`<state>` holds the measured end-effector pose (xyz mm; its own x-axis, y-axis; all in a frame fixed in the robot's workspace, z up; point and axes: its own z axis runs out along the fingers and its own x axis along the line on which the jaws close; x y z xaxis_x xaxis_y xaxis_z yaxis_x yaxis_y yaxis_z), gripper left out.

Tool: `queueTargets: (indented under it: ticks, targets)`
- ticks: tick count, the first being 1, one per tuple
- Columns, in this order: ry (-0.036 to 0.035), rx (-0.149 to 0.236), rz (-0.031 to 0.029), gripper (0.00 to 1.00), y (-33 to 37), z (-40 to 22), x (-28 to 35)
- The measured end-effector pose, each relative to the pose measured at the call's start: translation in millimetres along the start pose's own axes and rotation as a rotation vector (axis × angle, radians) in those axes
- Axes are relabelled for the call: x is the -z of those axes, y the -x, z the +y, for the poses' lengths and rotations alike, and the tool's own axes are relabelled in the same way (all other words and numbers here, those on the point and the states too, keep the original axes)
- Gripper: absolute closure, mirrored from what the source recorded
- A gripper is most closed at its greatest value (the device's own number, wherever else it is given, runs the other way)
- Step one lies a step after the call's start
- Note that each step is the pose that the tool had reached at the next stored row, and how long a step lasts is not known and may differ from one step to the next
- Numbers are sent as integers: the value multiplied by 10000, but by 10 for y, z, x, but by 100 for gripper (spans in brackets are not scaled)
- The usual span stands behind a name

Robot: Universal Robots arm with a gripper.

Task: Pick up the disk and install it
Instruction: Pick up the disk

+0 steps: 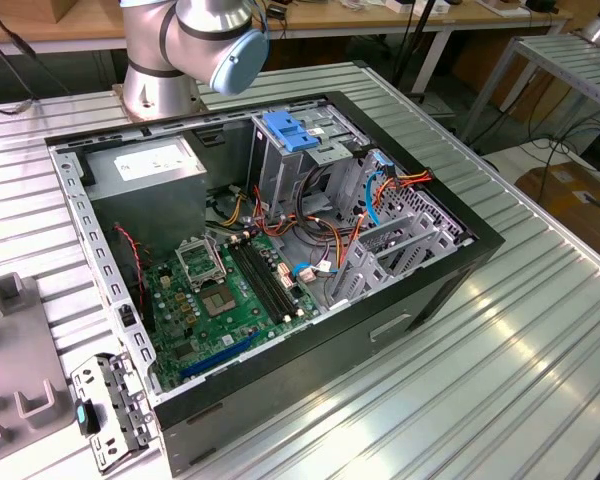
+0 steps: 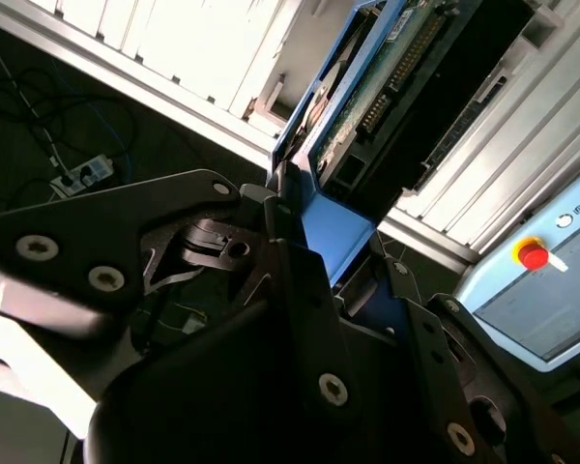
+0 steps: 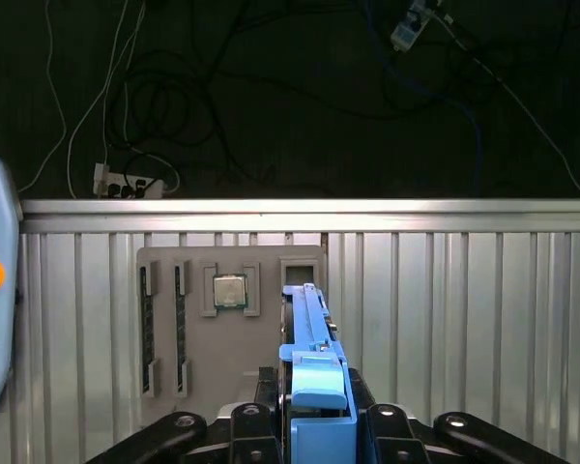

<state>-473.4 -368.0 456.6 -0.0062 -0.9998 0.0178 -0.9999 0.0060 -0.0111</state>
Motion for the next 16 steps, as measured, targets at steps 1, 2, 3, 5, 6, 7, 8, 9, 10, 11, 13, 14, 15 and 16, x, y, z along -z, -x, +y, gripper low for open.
queueTargets:
  ticks: [1,2,3,5,6,7,8,9,10,11,13,14,15,16]
  targets:
    - [1,0,0,63,0,0,26]
    - [2,0,0,63,-1,-1,49]
    - [2,0,0,63,-1,-1,76]
    - [5,0,1,63,-3,-2,143]
    - [7,0,1,63,-3,-2,171]
    - [8,1,0,63,-4,-3,204]
    - [10,1,0,63,-4,-3,227]
    - [13,0,0,63,-5,-4,260]
    - [15,1,1,63,-5,-4,282]
    - [17,0,1,63,-5,-5,302]
    - [22,0,1,63,-6,-6,349]
    - [25,1,2,63,-6,-7,380]
    - [26,1,1,63,-7,-7,400]
    - [28,1,1,63,-8,-8,427]
